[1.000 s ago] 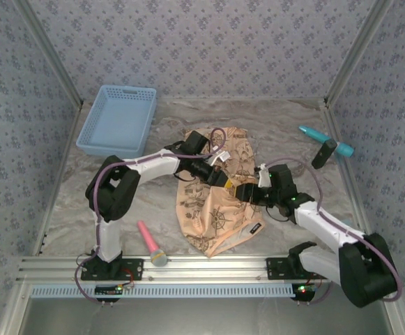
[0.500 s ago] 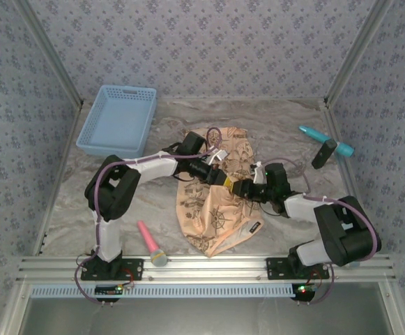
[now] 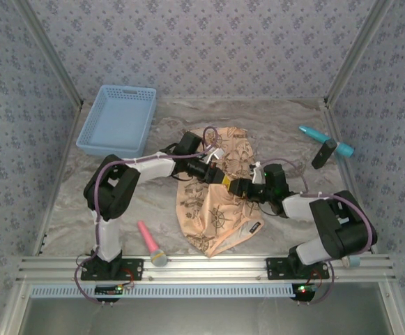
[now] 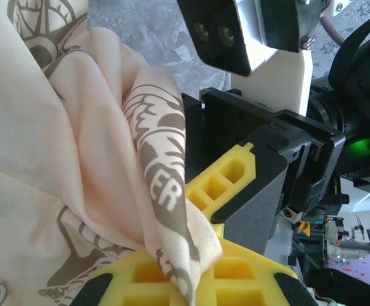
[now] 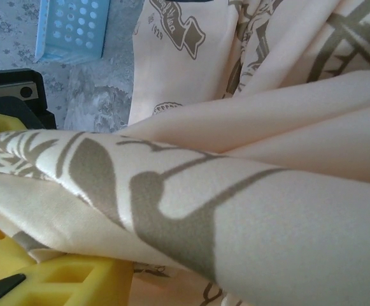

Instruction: Fold the inside-out t-shirt

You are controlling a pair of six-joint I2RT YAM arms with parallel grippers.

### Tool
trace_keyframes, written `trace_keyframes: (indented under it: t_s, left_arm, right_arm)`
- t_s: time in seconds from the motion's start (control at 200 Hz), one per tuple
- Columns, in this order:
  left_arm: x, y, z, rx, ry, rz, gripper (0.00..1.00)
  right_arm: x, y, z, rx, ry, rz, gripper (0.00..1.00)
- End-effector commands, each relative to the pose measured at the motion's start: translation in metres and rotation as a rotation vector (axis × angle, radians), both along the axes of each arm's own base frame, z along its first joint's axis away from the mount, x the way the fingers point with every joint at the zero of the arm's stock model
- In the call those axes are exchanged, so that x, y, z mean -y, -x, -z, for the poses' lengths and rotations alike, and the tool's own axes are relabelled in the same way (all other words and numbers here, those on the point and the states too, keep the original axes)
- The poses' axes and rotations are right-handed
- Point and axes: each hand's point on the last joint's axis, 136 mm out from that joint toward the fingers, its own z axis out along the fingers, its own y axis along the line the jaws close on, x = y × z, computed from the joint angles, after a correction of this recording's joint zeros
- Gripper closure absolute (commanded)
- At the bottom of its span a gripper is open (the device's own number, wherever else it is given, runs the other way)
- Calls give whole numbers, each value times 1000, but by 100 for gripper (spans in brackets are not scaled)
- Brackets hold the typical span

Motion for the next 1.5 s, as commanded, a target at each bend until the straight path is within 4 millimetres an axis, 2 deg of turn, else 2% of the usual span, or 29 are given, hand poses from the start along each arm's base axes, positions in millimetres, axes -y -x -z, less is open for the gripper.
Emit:
trace_keyframes:
  t_s: [0.0, 0.095, 0.235, 0.315, 0.39, 0.49, 0.58, 0.695, 0.77, 0.865, 0.904, 0.959, 0.984, 1.139, 1.244, 1.299, 1.339, 1.434, 1.494]
  left_arm:
    - [2, -1, -12, 30, 49, 13, 100]
    - [-5, -10, 9, 45, -5, -23, 100]
    - [-35, -29, 48, 62, -128, -117, 100]
    - [-50, -37, 65, 63, -191, -159, 89]
    - [-57, -42, 74, 53, -217, -181, 85]
    - [-67, -48, 91, 65, -297, -203, 64]
    - [-66, -51, 92, 75, -297, -204, 54]
    - [-60, -51, 90, 67, -288, -184, 52]
    - [-57, -46, 90, 67, -302, -155, 52]
    - [-58, -42, 92, 66, -310, -155, 52]
    - [-58, -42, 93, 52, -302, -158, 55]
    - [-55, -40, 96, 22, -278, -155, 74]
    - [-53, -40, 96, 13, -270, -153, 78]
    - [-48, -37, 98, 12, -253, -146, 80]
    - [-48, -36, 99, 6, -251, -144, 80]
    - [-48, -36, 99, 2, -252, -142, 80]
    - [-49, -35, 98, 6, -254, -141, 80]
    - [-53, -37, 91, 20, -249, -149, 74]
    - [-58, -40, 85, 30, -245, -162, 66]
  right_arm:
    - [-8, -5, -4, 33, -45, -10, 50]
    - [-16, -9, -1, 40, -63, -32, 53]
    - [-17, -13, 5, 53, -21, -23, 59]
    - [-21, -12, 6, 66, 33, -42, 65]
    - [-19, -11, 13, 52, 118, -37, 76]
    - [-13, -17, 19, 66, 207, -26, 87]
    - [-9, -20, 26, 65, 278, -29, 92]
    - [-12, -22, 27, 87, 328, -60, 90]
    - [-12, -26, 27, 80, 354, -67, 84]
    - [-23, -25, 15, 70, 304, -103, 69]
    - [-25, -24, 14, 57, 289, -100, 66]
    - [-27, -22, 17, 28, 276, -90, 64]
    - [-29, -20, 20, 16, 269, -95, 63]
    - [-34, -17, 41, -47, 263, -93, 62]
    - [-41, -16, 46, -53, 256, -100, 65]
    - [-43, -18, 41, -33, 253, -95, 89]
    - [-44, -19, 34, -11, 241, -99, 99]
    - [-46, -19, 10, 50, 220, -132, 100]
    - [-46, -17, -8, 91, 216, -153, 100]
